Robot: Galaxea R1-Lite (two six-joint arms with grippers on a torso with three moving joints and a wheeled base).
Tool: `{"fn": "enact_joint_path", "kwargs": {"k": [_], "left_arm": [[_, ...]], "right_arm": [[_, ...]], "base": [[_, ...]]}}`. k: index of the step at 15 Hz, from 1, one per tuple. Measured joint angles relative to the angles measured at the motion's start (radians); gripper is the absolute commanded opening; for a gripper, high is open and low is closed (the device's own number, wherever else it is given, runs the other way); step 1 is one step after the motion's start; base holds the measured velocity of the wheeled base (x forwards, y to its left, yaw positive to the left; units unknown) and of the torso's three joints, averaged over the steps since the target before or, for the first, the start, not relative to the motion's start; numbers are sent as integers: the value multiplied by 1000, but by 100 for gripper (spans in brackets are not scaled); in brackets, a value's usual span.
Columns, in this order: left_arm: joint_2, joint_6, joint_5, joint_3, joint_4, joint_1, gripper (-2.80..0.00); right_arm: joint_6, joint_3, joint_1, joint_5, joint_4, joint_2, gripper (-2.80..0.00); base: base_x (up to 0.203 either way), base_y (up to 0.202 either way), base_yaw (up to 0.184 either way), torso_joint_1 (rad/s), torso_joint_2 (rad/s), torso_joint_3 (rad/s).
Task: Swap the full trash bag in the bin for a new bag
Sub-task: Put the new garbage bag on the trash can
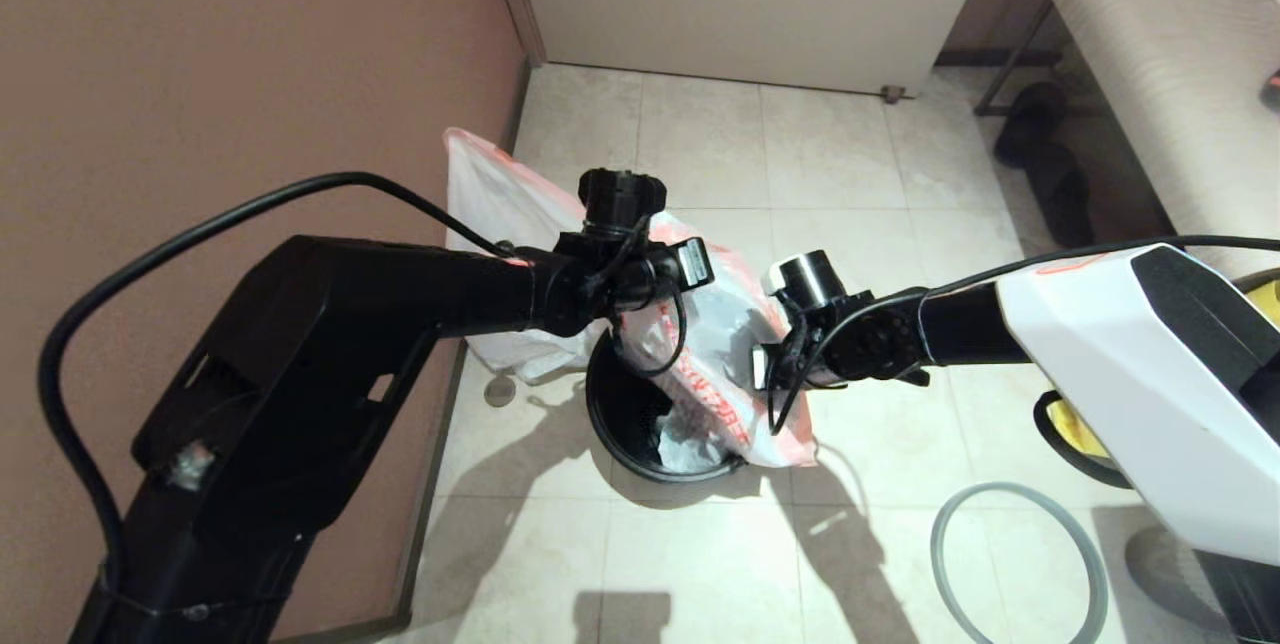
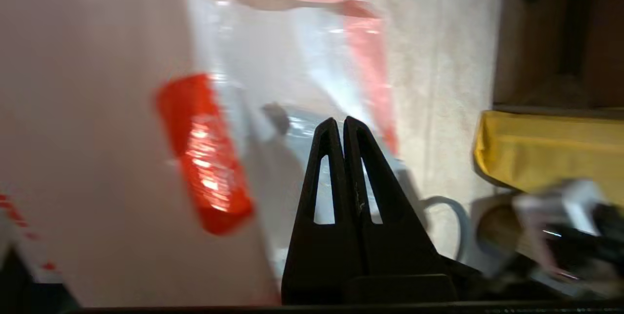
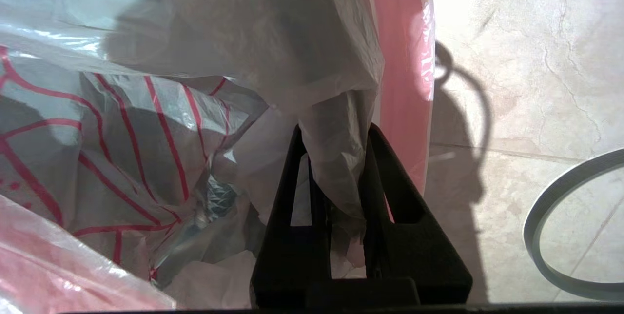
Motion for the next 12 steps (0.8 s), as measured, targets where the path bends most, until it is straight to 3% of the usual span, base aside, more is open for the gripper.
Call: {"fn": "enact_joint_path", "kwargs": {"k": [2, 7, 12], "left_arm": [[22, 1, 48, 0, 8, 15, -280], [47, -21, 269, 9, 26, 58, -280], [29, -105, 289, 19, 150, 52, -280]], "right_arm": [[0, 10, -1, 4, 1, -17, -280], [-15, 23, -15, 18, -2, -39, -280], [-15, -4, -41, 18, 0, -17, -280]], "base": [[0, 0, 0, 0, 0, 0], [0, 0, 0, 0, 0, 0], [0, 0, 0, 0, 0, 0]]}}
